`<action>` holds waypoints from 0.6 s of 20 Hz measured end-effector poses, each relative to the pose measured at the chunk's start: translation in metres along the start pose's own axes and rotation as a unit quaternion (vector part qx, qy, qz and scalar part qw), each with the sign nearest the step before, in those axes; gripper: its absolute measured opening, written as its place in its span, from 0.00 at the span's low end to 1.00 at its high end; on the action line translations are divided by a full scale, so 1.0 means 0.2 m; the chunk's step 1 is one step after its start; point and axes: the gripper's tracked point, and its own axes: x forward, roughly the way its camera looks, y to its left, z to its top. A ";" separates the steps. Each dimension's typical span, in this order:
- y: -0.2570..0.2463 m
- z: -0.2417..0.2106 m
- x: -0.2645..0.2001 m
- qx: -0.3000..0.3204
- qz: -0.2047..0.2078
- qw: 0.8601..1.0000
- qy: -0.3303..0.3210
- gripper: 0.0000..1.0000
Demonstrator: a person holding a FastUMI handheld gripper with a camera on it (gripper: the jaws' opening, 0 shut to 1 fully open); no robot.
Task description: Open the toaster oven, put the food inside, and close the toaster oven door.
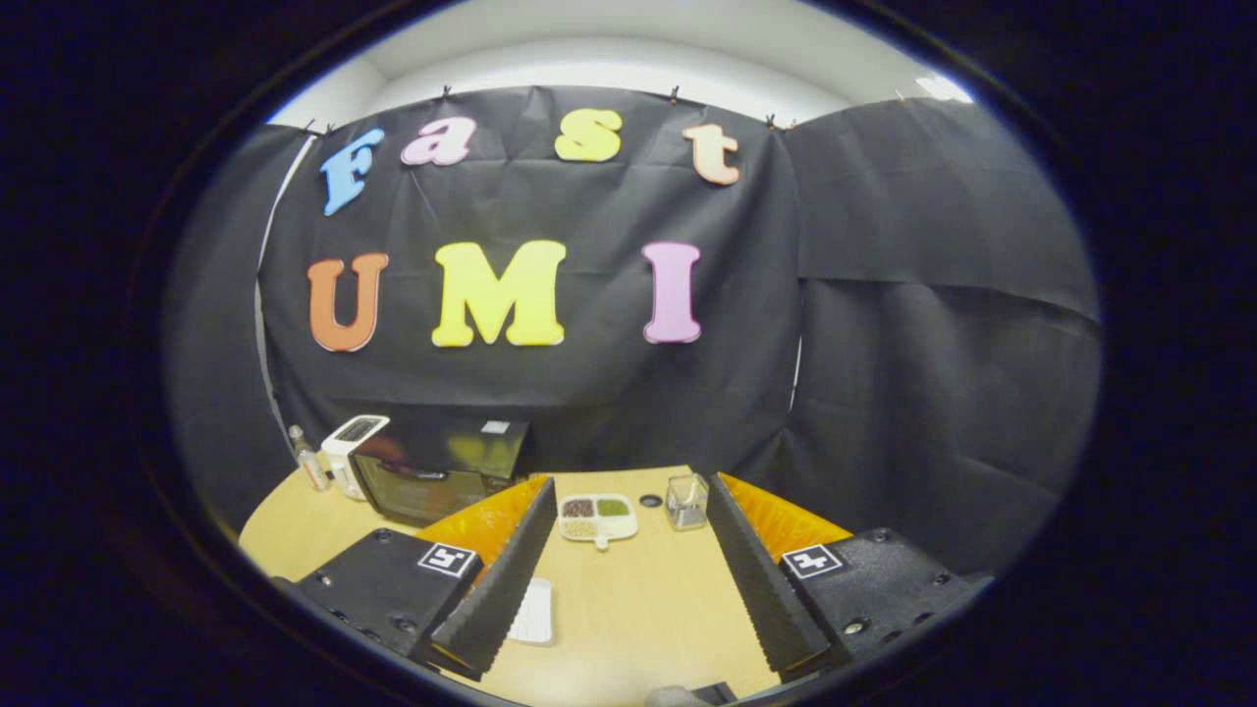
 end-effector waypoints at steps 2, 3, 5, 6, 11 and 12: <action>-0.02 0.10 -0.07 -0.009 0.018 0.999 -0.031 0.98; -0.02 0.13 -0.09 -0.009 0.027 0.999 -0.044 0.98; -0.04 0.17 -0.12 -0.020 0.039 0.997 -0.060 0.98; -0.04 0.18 -0.13 -0.027 0.042 0.997 -0.066 0.98; 0.04 0.19 -0.24 -0.018 0.095 0.994 -0.059 0.99; 0.04 0.19 -0.24 -0.022 0.098 0.993 -0.059 0.99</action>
